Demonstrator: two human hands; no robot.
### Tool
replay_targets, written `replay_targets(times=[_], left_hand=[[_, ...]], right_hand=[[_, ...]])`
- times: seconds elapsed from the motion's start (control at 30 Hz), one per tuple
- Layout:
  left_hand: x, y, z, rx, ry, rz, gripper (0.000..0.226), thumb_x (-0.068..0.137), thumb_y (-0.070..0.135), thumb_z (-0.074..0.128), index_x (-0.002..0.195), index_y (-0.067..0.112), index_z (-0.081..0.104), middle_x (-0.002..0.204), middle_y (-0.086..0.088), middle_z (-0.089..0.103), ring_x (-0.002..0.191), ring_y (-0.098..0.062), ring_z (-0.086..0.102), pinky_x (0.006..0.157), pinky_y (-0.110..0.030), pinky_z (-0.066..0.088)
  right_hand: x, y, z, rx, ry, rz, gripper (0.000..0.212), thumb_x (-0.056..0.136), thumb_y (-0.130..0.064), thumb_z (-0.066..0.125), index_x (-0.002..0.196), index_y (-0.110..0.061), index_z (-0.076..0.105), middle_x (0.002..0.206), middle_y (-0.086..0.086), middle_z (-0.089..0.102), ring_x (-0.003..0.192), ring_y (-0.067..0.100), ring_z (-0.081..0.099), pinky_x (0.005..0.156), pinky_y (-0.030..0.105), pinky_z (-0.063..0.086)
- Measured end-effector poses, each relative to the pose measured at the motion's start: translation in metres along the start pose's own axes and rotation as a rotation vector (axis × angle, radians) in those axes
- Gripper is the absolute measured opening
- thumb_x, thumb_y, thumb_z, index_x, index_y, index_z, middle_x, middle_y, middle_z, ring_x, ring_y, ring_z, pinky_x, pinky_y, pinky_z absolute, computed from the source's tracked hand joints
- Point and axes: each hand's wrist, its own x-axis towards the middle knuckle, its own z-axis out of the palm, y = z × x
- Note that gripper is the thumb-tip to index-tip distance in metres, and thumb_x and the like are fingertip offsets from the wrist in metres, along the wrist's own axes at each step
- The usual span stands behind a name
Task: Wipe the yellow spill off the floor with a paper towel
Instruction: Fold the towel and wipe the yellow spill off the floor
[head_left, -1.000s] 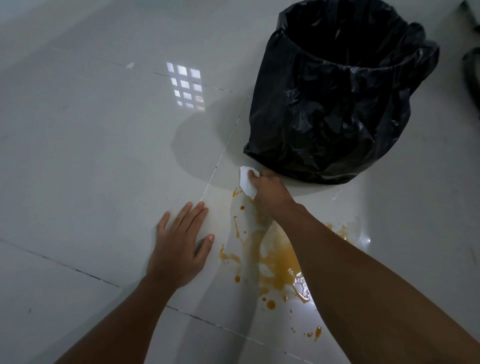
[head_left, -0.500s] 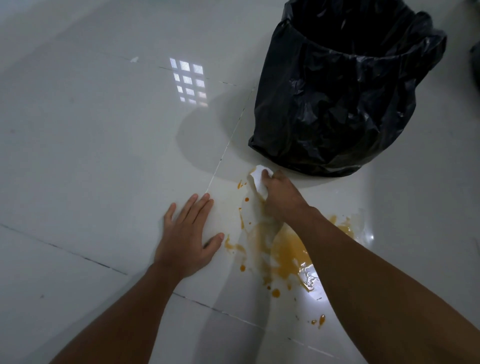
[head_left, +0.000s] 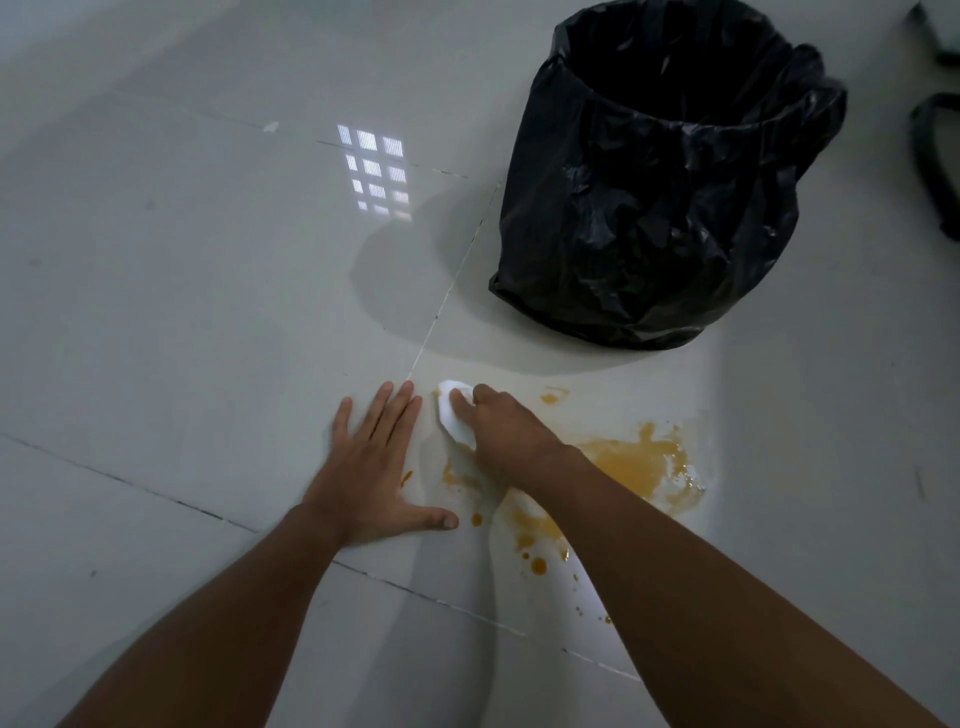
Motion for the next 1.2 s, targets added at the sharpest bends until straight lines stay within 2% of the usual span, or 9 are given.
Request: replay_targets(times=[0.1, 0.3, 0.5, 0.67, 0.87, 1.03, 1.13, 1.2], left_hand=[[-0.006, -0.002, -0.001, 0.016, -0.019, 0.010, 0.147, 0.054, 0.107, 0.030, 0.159, 0.012, -0.010, 0.168, 0.000, -0.016, 0.153, -0.014, -0.021, 0.124, -0.056, -0.005], [-0.027, -0.004, 0.004, -0.042, 0.062, -0.021, 0.147, 0.054, 0.105, 0.038, 0.160, 0.008, 0.007, 0.170, -0.003, 0.001, 0.156, -0.014, -0.005, 0.126, -0.051, 0.004], [-0.043, -0.004, 0.006, -0.028, 0.101, -0.135, 0.138, 0.057, 0.104, 0.037, 0.159, 0.013, 0.018, 0.169, -0.001, 0.009, 0.156, -0.017, 0.002, 0.124, -0.057, 0.006], [-0.052, -0.009, 0.006, -0.025, 0.097, -0.136, 0.137, 0.059, 0.102, 0.040, 0.159, 0.011, 0.017, 0.169, -0.002, 0.009, 0.156, -0.016, 0.002, 0.125, -0.055, 0.006], [-0.052, -0.011, 0.006, -0.028, 0.092, -0.138, 0.141, 0.058, 0.104, 0.036, 0.159, 0.008, 0.014, 0.169, -0.003, 0.008, 0.156, -0.015, 0.002, 0.126, -0.050, 0.003], [-0.053, -0.014, 0.006, -0.016, 0.065, -0.132, 0.141, 0.058, 0.101, 0.043, 0.159, 0.009, 0.011, 0.170, -0.002, 0.004, 0.156, -0.016, 0.000, 0.125, -0.052, 0.005], [-0.052, -0.013, 0.005, -0.017, 0.047, -0.131, 0.142, 0.057, 0.101, 0.043, 0.159, 0.009, 0.007, 0.170, -0.003, 0.000, 0.156, -0.017, -0.003, 0.126, -0.051, 0.001], [-0.052, -0.012, 0.004, -0.026, 0.040, -0.137, 0.144, 0.055, 0.102, 0.040, 0.159, 0.008, 0.005, 0.170, -0.003, -0.002, 0.156, -0.017, -0.006, 0.125, -0.051, -0.002]], right_hand=[[-0.014, 0.001, 0.005, 0.034, 0.001, -0.006, 0.066, 0.091, -0.009, 0.049, 0.151, -0.012, 0.022, 0.138, 0.015, 0.037, 0.119, 0.034, 0.043, 0.093, 0.040, 0.042], [-0.026, 0.001, 0.013, 0.100, -0.017, -0.065, 0.068, 0.094, -0.020, 0.053, 0.152, -0.012, 0.019, 0.136, 0.013, 0.038, 0.120, 0.031, 0.043, 0.092, 0.035, 0.042], [-0.022, -0.008, 0.016, 0.094, -0.074, -0.119, 0.074, 0.092, -0.012, 0.055, 0.155, -0.013, 0.016, 0.141, 0.013, 0.036, 0.124, 0.029, 0.042, 0.092, 0.029, 0.038], [-0.024, -0.024, 0.022, 0.162, -0.031, -0.252, 0.063, 0.094, -0.011, 0.052, 0.152, -0.011, 0.028, 0.128, 0.015, 0.044, 0.114, 0.030, 0.046, 0.077, 0.022, 0.026], [-0.024, -0.033, 0.030, 0.047, -0.058, -0.393, 0.058, 0.092, -0.010, 0.054, 0.148, -0.016, 0.038, 0.116, 0.015, 0.047, 0.102, 0.029, 0.050, 0.078, 0.033, 0.039], [-0.028, -0.024, 0.022, 0.007, -0.052, -0.421, 0.056, 0.091, -0.008, 0.055, 0.143, -0.025, 0.047, 0.099, 0.004, 0.038, 0.093, 0.022, 0.046, 0.070, 0.029, 0.033], [-0.033, -0.010, 0.022, 0.045, -0.025, -0.358, 0.057, 0.087, -0.009, 0.061, 0.138, -0.032, 0.053, 0.094, -0.002, 0.033, 0.085, 0.017, 0.040, 0.068, 0.028, 0.031], [-0.038, 0.000, 0.022, 0.082, -0.006, -0.283, 0.058, 0.085, -0.012, 0.066, 0.138, -0.032, 0.053, 0.097, -0.003, 0.035, 0.087, 0.017, 0.040, 0.069, 0.029, 0.033]])
